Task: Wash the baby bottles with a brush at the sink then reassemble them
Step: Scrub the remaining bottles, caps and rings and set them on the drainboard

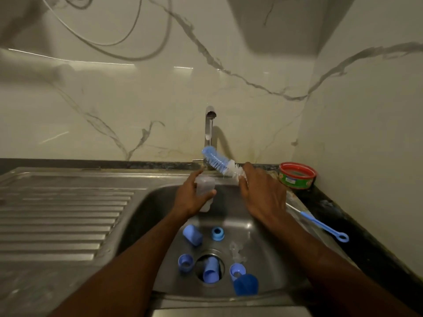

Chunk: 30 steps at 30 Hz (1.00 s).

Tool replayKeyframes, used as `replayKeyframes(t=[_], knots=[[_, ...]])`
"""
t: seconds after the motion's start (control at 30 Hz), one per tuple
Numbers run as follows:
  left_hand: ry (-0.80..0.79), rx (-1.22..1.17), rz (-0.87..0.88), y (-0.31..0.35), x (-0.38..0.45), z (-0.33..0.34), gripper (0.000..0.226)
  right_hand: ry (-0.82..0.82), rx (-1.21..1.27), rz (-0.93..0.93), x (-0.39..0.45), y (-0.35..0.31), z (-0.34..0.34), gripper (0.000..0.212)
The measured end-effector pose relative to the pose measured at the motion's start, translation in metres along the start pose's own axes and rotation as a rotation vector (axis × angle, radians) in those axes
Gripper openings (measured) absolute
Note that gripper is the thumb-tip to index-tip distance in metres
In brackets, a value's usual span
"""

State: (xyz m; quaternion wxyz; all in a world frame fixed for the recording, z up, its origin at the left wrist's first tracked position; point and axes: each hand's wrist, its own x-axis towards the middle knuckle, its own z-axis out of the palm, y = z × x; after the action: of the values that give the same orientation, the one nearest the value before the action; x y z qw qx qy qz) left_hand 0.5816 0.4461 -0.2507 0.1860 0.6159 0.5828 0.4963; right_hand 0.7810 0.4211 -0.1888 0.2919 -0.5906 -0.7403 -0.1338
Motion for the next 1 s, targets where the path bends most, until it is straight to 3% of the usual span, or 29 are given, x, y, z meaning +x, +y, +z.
replayKeyframes(t=[0.07, 0.23, 0.47, 0.67, 0.73, 0.87, 1.0], knots=[[0.016, -0.033, 0.011, 0.001, -0.001, 0.005, 0.075, -0.036, -0.008, -0.009, -0.003, -0.004, 0.004, 0.026], [-0.090, 0.136, 0.147, 0.009, -0.008, 0.011, 0.061, -0.108, 0.000, -0.042, 0.003, -0.014, 0.007, 0.026], [0.130, 0.045, -0.034, 0.001, -0.001, -0.004, 0.060, -0.124, 0.041, -0.043, -0.008, -0.005, 0.002, 0.030], [-0.126, 0.111, 0.195, 0.015, -0.017, 0.007, 0.061, -0.177, 0.121, 0.018, 0.007, -0.015, 0.004, 0.032], [-0.055, 0.083, 0.200, 0.016, -0.016, 0.010, 0.053, -0.164, 0.120, 0.021, 0.007, -0.011, 0.003, 0.031], [0.142, -0.080, -0.026, 0.003, -0.002, 0.000, 0.038, -0.146, 0.126, -0.028, -0.006, -0.005, 0.002, 0.031], [0.058, 0.034, 0.061, -0.005, -0.003, -0.004, 0.048, -0.145, 0.150, -0.046, -0.003, -0.010, 0.006, 0.029]])
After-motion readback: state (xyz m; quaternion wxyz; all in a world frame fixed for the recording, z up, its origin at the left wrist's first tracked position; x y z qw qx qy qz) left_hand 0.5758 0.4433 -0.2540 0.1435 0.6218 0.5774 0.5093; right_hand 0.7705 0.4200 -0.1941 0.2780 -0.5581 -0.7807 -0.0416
